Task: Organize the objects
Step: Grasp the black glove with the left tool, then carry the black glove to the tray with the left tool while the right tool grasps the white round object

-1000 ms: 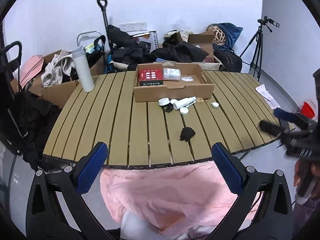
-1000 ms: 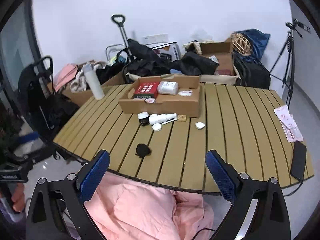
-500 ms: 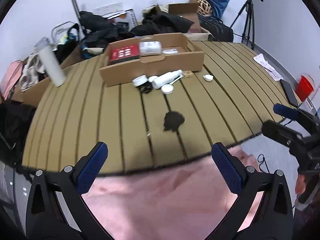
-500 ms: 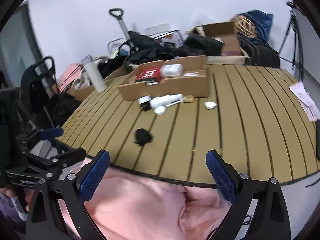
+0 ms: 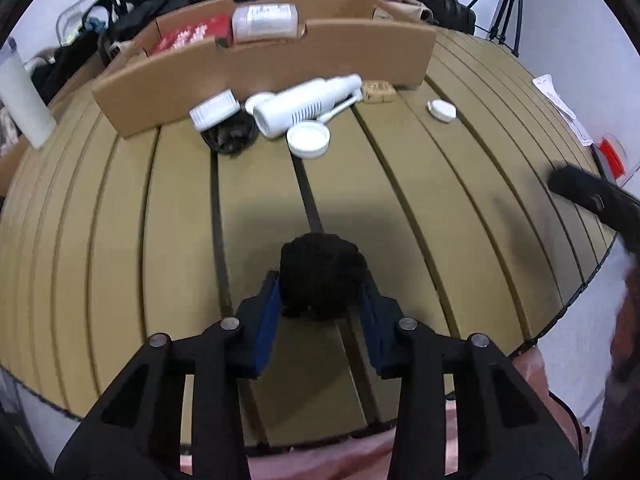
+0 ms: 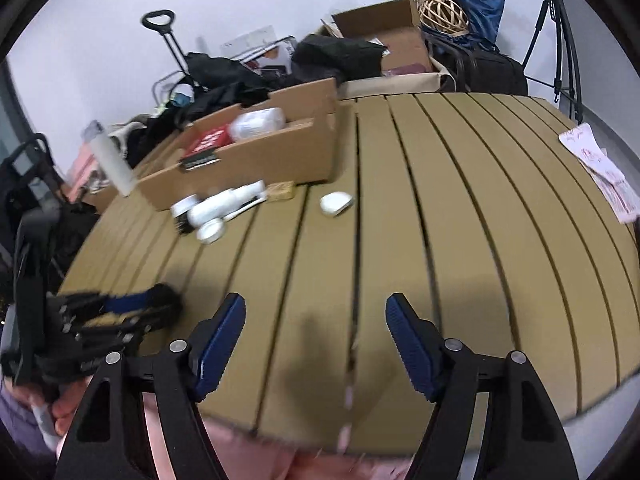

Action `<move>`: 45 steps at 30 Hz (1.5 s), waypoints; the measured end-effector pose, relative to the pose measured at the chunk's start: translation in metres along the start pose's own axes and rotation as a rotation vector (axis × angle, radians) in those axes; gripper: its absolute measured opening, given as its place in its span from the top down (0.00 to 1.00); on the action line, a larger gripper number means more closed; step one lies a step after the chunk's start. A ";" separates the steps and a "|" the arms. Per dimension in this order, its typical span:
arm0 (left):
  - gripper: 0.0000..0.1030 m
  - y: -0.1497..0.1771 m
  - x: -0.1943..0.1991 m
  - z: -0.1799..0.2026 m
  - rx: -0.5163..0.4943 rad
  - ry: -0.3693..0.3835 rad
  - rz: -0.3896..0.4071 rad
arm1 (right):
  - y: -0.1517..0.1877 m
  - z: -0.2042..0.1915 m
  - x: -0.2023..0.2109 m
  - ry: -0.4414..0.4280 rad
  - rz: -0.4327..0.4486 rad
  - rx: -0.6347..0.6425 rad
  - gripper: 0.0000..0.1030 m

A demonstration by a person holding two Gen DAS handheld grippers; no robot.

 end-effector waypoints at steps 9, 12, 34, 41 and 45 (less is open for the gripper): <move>0.71 -0.013 0.005 -0.019 0.058 0.071 0.036 | -0.061 -0.024 -0.097 0.054 -0.051 0.079 0.36; 0.71 -0.020 0.010 -0.028 0.075 0.057 0.056 | -0.067 -0.032 -0.107 0.131 -0.033 0.134 0.55; 0.71 0.036 0.156 0.005 0.057 0.040 0.242 | 0.012 -0.049 0.069 0.025 0.072 0.088 0.70; 0.71 0.048 0.170 0.020 0.037 0.059 0.278 | 0.039 -0.055 0.118 0.031 0.120 0.110 0.70; 0.71 0.045 0.172 0.022 0.024 0.071 0.287 | 0.034 -0.054 0.126 0.010 0.134 0.096 0.70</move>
Point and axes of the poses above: each gripper's, at about its wrist camera, not at the fingertips, and x roughly against the way its jaws point, z to its right, y to its underside, the point moved 3 cm from there along -x, roughly the way its jaws point, and after that the axes turned 12 degrees about y, right-handed, at the moved point
